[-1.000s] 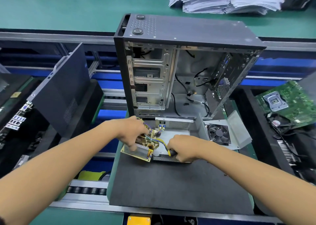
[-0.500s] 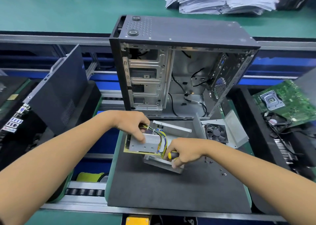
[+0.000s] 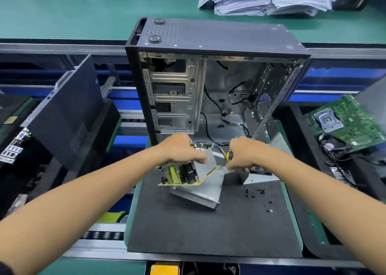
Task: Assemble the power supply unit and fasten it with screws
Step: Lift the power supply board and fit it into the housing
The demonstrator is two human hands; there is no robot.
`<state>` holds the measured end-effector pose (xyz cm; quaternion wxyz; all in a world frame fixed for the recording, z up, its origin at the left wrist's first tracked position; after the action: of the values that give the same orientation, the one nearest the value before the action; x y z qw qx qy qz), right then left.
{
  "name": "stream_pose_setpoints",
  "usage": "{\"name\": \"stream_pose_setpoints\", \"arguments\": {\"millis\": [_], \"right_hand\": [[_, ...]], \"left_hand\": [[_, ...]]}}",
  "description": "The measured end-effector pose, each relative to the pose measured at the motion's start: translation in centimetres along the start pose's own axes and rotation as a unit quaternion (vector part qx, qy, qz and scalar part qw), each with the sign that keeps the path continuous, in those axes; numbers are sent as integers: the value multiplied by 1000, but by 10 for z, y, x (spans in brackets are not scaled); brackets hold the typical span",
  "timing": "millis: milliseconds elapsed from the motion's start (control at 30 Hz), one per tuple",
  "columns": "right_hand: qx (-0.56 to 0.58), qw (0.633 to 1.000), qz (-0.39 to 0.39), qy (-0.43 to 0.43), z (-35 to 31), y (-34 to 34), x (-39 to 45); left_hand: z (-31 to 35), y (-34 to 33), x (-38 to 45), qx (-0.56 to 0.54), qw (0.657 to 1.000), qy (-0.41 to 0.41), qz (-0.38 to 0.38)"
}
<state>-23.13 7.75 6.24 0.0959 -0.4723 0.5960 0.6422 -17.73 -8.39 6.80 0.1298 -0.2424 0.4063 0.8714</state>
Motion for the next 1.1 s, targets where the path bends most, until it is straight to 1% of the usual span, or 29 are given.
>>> {"name": "stream_pose_setpoints", "arguments": {"millis": [67,133,233,300,367,467,567,600,633,700,800,933,1033,1100], "right_hand": [[15,1000,-3,-11,3,-1,-1],[89,995,-46,2,3,-6,-2],[218,969,-116,25,0,-14,-5],[284,947,-150,24,2,-20,-3],[354,919,-173,21,7,-26,0],[471,858,-202,30,15,-32,4],[581,795,-172,30,20,-34,12],[599,785,-155,29,20,-33,14],[604,784,-140,25,21,-33,17],[587,800,-123,16,19,-35,21],[562,816,-136,14,13,-42,25],[549,822,-149,7,12,-48,29],[543,826,-151,21,12,-47,31],[540,827,-153,17,13,-46,31]], "left_hand": [[6,-7,-1,8,999,23,27],[12,-14,-2,24,998,40,46],[23,-23,0,57,995,51,68],[27,-26,2,71,992,60,82],[28,-27,4,71,991,63,92],[26,-24,9,46,992,71,92],[22,-19,14,-1,993,82,85],[22,-19,15,-5,993,84,84],[23,-20,15,-2,993,83,84],[27,-23,15,14,993,80,89],[33,-31,15,19,995,62,80],[29,-41,15,-46,998,37,-1],[23,-36,12,-79,996,32,-24],[21,-33,12,-128,991,22,-44]]}}
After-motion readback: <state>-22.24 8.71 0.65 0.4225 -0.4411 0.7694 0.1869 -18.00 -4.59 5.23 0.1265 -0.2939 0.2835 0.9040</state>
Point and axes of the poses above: each hand's wrist, its own x-axis towards the middle knuckle, its own y-axis out of the back of the hand, z = x × y, the point moved 7 cm from there along x, towards the middle knuckle, and after that the axes turned 11 degrees about -z, right-handed, at the moved point
